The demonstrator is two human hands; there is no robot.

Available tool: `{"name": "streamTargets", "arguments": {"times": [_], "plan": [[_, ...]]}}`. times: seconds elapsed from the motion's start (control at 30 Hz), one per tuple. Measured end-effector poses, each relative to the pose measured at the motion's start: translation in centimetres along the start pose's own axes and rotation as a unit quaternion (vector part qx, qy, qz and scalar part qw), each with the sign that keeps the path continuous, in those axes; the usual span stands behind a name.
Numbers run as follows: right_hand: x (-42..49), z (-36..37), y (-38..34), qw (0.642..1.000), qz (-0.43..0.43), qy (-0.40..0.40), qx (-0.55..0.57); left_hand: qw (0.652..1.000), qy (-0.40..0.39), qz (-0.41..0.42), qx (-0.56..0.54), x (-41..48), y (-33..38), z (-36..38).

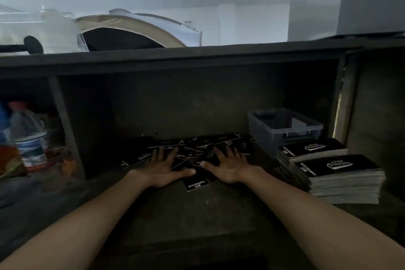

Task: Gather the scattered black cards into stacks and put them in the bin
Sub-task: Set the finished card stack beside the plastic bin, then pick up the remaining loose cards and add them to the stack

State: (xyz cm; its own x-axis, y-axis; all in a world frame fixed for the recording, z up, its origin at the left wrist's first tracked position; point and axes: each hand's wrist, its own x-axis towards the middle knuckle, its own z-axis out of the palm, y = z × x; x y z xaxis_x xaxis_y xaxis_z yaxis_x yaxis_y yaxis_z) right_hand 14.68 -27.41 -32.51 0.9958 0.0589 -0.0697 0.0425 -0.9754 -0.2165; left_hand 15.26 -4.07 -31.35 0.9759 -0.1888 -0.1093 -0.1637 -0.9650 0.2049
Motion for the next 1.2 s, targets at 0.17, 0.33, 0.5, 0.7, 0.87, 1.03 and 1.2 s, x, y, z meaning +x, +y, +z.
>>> {"name": "streamTargets", "arguments": {"times": [0.17, 0.33, 0.5, 0.7, 0.87, 1.03, 1.2], "plan": [[4.4, 0.0, -1.3, 0.999, -0.025, 0.028, -0.035, 0.998, 0.023, 0.045, 0.022, 5.3, -0.4, -0.6], [6.1, -0.3, -0.3, 0.992, -0.063, 0.104, 0.024, 0.971, 0.196, 0.136, 0.0, 8.0, -2.6, -1.8], [7.6, -0.7, 0.9, 0.965, -0.004, 0.257, 0.042, 0.994, 0.105, -0.004, -0.011, 9.2, -4.2, -0.4], [7.0, -0.9, 1.2, 0.995, 0.064, 0.071, 0.007, 0.967, 0.127, 0.112, -0.189, 7.5, -3.8, -0.9], [6.4, -1.4, 1.0, 0.992, 0.027, 0.126, 0.003, 0.945, 0.157, 0.074, -0.276, 5.7, -6.6, -1.3], [6.3, -0.5, 1.2, 0.998, 0.02, 0.055, 0.007, 0.935, 0.183, -0.014, -0.304, 6.1, -8.5, -1.8], [5.9, -0.7, 0.7, 0.998, 0.003, 0.06, -0.023, 0.958, 0.147, -0.028, -0.244, 5.9, -9.2, -2.1]]}}
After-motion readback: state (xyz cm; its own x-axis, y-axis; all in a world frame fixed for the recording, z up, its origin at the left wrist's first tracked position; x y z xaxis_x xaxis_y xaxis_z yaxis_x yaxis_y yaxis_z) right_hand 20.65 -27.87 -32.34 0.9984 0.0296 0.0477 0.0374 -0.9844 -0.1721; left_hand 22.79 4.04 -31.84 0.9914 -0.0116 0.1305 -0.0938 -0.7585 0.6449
